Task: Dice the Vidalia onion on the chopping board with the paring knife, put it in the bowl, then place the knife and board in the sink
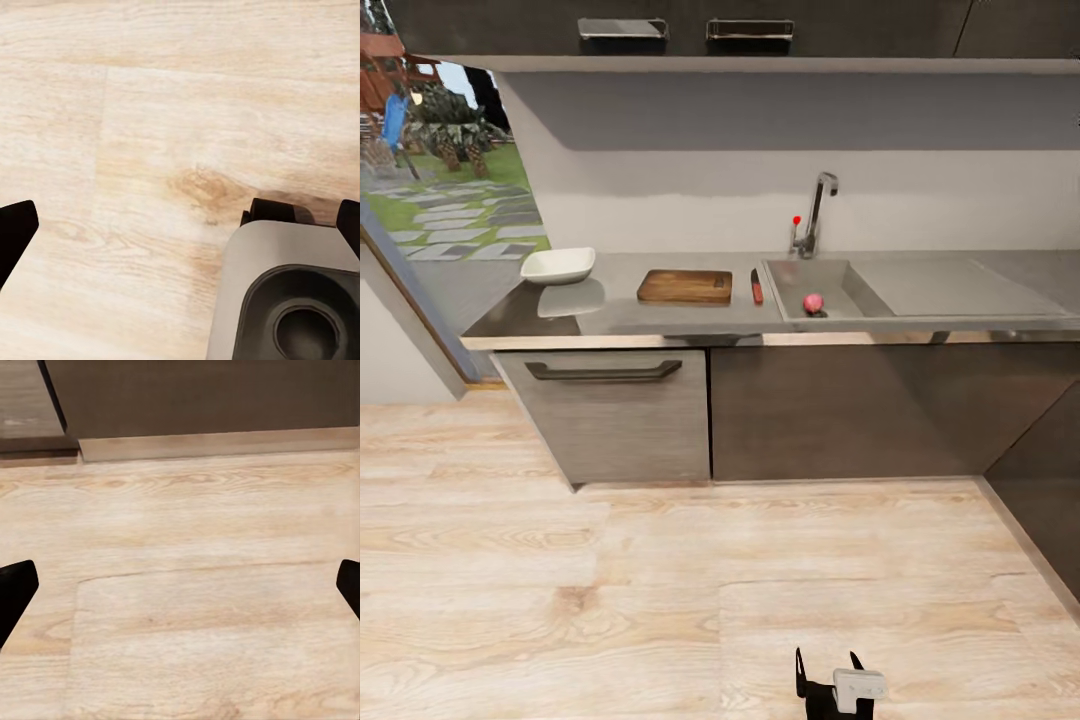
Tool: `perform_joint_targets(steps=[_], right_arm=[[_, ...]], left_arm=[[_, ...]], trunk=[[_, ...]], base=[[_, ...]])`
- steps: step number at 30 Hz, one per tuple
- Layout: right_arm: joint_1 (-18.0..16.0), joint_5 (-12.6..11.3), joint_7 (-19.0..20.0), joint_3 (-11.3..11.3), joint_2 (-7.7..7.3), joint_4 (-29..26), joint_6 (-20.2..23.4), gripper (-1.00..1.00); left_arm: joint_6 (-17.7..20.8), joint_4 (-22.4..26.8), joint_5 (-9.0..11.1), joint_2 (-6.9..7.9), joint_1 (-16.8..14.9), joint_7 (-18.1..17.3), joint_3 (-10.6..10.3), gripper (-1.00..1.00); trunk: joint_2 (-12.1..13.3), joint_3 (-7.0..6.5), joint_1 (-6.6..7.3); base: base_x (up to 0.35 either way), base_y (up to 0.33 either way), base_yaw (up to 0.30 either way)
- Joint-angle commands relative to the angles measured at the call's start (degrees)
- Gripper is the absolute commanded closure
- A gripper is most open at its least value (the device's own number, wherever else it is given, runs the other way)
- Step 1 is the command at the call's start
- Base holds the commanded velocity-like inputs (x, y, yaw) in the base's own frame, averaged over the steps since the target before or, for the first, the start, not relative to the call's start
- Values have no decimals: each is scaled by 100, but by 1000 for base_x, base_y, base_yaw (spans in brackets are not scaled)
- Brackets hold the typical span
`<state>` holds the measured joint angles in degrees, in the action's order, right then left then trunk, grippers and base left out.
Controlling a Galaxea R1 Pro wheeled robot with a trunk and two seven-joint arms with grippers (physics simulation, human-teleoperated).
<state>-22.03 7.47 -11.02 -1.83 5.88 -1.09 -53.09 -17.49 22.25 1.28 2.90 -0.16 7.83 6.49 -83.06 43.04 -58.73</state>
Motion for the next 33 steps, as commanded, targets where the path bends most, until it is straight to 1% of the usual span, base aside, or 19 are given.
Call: perform_joint_targets(steps=[1,8,10,24,33], right_arm=[[-3,59,-47,-19,1,3,-8,-100],[-3,61,-49,-19,0,3,65,-100],[-3,58,-50,-19,5,3,70,-100],[-3,58,-50,-19,10,3,71,-100],[-3,58,-50,-19,10,3,71,-100]], left_arm=[[-17,-2,13,0,-2,6,1,-100],[-16,-8,13,0,-2,5,1,-100],[-13,-7,13,0,-2,7,1,-100],[-8,-2,13,0,-2,8,5,-100],[-8,-2,13,0,-2,8,5,-100]], trunk=[[-2,-2,0],[-2,-5,0],[-2,-8,0],[-2,-125,0],[-2,-205,0]], base=[[0,0,0],[0,0,0],[0,-210,0],[2,-313,0],[110,-319,0]])
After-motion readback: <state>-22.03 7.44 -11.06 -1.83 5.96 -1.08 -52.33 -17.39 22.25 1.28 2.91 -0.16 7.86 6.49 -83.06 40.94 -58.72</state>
